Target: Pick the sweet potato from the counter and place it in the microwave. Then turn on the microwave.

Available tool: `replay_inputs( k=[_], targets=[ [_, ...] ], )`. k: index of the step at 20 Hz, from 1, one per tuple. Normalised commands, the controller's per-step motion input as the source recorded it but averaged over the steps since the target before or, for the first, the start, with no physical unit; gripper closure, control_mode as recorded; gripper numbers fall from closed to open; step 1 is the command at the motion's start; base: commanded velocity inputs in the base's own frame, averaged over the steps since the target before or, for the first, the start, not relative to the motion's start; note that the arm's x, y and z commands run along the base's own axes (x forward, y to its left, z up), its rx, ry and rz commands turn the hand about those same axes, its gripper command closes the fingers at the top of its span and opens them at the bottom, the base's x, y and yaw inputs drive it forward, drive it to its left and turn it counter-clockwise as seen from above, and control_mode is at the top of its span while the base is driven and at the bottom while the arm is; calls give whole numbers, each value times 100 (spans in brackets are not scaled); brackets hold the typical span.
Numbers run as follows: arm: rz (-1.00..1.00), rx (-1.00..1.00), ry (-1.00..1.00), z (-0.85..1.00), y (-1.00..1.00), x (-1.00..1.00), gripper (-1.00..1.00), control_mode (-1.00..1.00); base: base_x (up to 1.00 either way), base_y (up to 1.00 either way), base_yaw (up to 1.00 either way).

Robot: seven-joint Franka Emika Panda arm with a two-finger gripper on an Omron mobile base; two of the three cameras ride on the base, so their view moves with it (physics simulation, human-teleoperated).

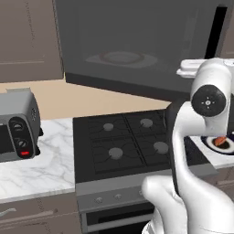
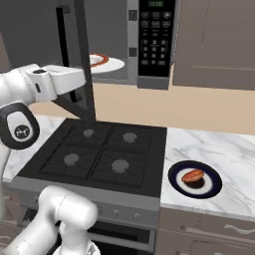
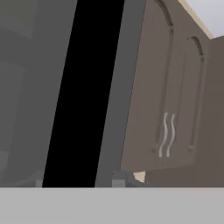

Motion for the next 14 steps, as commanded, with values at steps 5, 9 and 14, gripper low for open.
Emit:
replay_inputs(
  k=[5, 9, 14],
  targets=[
    [-12, -1, 2, 4, 50, -100, 100, -100, 0, 0, 0],
    [-9, -1, 0, 0, 60, -98, 100, -100, 0, 0, 0],
    [-4, -2, 0, 0, 57, -72, 100, -100, 0, 0, 0]
  ],
)
